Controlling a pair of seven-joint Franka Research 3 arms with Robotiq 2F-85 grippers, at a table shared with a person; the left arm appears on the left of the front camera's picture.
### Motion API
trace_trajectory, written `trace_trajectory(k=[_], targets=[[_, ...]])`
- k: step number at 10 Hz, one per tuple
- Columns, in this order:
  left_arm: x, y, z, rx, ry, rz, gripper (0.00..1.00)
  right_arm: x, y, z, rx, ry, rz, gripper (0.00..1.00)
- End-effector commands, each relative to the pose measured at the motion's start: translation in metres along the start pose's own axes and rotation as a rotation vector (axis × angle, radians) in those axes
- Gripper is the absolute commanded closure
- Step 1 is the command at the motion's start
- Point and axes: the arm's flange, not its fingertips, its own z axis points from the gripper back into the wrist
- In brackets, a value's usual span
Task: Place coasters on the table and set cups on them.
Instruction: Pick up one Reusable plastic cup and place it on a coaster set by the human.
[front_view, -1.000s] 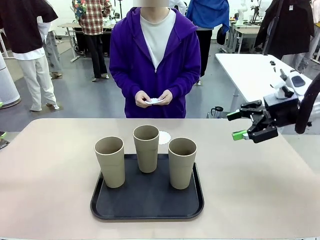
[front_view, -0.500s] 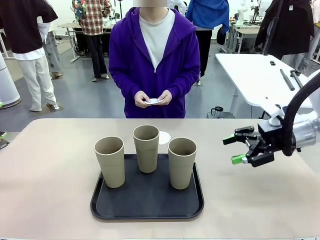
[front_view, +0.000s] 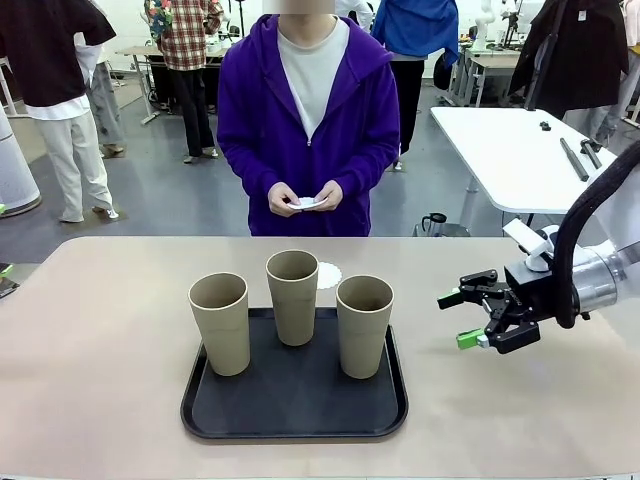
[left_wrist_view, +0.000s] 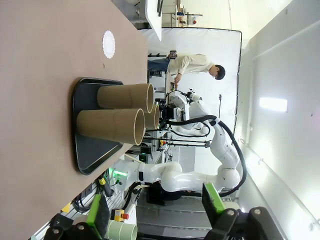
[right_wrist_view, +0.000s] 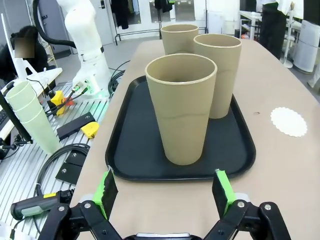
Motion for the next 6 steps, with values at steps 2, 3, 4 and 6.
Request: trace_trajectory(k=[2, 3, 4, 6], targets=[[-0.001, -0.003, 0.0, -0.019, -0.005, -0.006, 0.0, 0.004, 0.0, 0.002, -0.005, -0.004, 0.004, 0.0], [-0.001, -0.003, 0.0, -0.019, -0.005, -0.006, 0.0, 0.004, 0.0, 0.002, -0.005, -0.004, 0.004, 0.0], [-0.001, -0.003, 0.0, -0.019, -0.005, -0.006, 0.0, 0.004, 0.0, 0.002, -0.005, -0.004, 0.004, 0.0], [-0.001, -0.003, 0.0, -0.019, -0.005, -0.006, 0.0, -0.007, -0.005, 0.0, -0.016, -0.04, 0.017, 0.0]])
